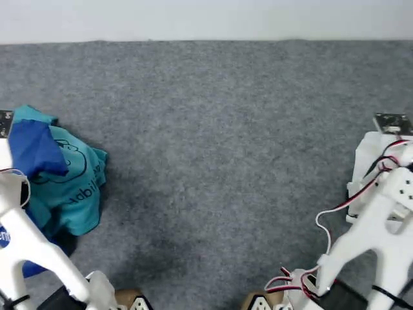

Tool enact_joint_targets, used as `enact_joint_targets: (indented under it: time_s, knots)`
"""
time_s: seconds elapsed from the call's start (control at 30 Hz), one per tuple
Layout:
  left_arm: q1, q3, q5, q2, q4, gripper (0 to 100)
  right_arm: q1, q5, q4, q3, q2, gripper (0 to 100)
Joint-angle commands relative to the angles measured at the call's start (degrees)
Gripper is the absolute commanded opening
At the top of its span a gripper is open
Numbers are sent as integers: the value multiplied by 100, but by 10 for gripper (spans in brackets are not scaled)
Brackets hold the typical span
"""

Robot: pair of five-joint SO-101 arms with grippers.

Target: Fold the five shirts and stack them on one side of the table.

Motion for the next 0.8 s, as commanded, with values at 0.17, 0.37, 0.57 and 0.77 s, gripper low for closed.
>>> enact_joint_targets:
  time_s: [0.17, 0.37, 0.57, 0.77]
  knots:
    - [0, -901, 299, -1064, 264, 13, -48, -62, 198, -26, -207, 9]
    - [668, -1622, 1064, -2268, -132, 13, -48, -62, 207, -26, -207, 9]
    - [1556, -1719, 1776, -2910, -712, 14, -31, -62, 224, -26, -215, 9]
    - [1547, -989, 914, -2558, 70, 29, -13, -62, 233, -18, -215, 9]
